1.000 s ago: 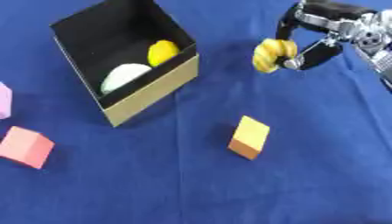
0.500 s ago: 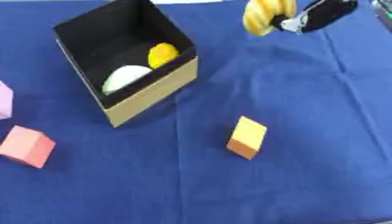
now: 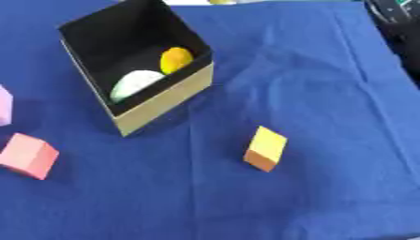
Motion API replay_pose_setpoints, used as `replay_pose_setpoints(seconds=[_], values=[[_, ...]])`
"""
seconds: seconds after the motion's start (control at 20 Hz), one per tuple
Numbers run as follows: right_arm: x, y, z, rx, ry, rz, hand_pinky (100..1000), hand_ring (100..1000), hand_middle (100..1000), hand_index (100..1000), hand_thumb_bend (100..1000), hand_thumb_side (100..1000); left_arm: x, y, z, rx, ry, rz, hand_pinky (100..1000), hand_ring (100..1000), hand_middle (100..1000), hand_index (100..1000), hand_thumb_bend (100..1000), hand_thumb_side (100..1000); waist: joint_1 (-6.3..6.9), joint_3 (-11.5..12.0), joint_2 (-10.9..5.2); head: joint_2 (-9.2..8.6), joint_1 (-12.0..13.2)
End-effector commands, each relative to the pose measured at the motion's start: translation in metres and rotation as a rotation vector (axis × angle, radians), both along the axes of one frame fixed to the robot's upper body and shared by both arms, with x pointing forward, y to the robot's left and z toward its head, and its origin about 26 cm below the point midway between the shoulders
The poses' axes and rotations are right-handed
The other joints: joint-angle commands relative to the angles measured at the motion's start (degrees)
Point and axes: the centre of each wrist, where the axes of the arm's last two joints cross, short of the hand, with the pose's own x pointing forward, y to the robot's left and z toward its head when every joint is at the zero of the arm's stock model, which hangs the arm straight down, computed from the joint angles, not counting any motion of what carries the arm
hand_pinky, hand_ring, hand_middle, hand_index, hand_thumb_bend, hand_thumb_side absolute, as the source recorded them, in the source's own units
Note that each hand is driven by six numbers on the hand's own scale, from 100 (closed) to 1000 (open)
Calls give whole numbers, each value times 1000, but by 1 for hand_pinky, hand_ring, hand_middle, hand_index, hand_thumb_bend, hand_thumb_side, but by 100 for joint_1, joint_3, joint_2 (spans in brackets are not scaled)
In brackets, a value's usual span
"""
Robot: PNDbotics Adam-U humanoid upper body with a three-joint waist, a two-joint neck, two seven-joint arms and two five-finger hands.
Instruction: Pick up objects on the table and place them in the box.
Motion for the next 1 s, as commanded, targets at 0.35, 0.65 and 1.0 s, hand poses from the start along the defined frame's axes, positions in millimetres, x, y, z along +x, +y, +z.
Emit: replay_pose_setpoints(seconds=[0.35,0.65,1.0], values=[[26,25,-8,-2,-5,0,771,652,500,561,303,100,0,-9,6,-21,-74,-52,835,779,757,908,245,764,-89,266,2,-185,-237],[33,36,-20,-38,28,21,791,705,577,656,439,100,1,-11,-18,-51,-50,-37,832,777,756,907,240,746,-150,368,70,-184,-323],[40,36,-31,-133,81,-20,838,826,768,807,524,140,1,-14,-32,-67,-27,-24,830,777,756,908,236,788,-172,414,81,-186,-299]])
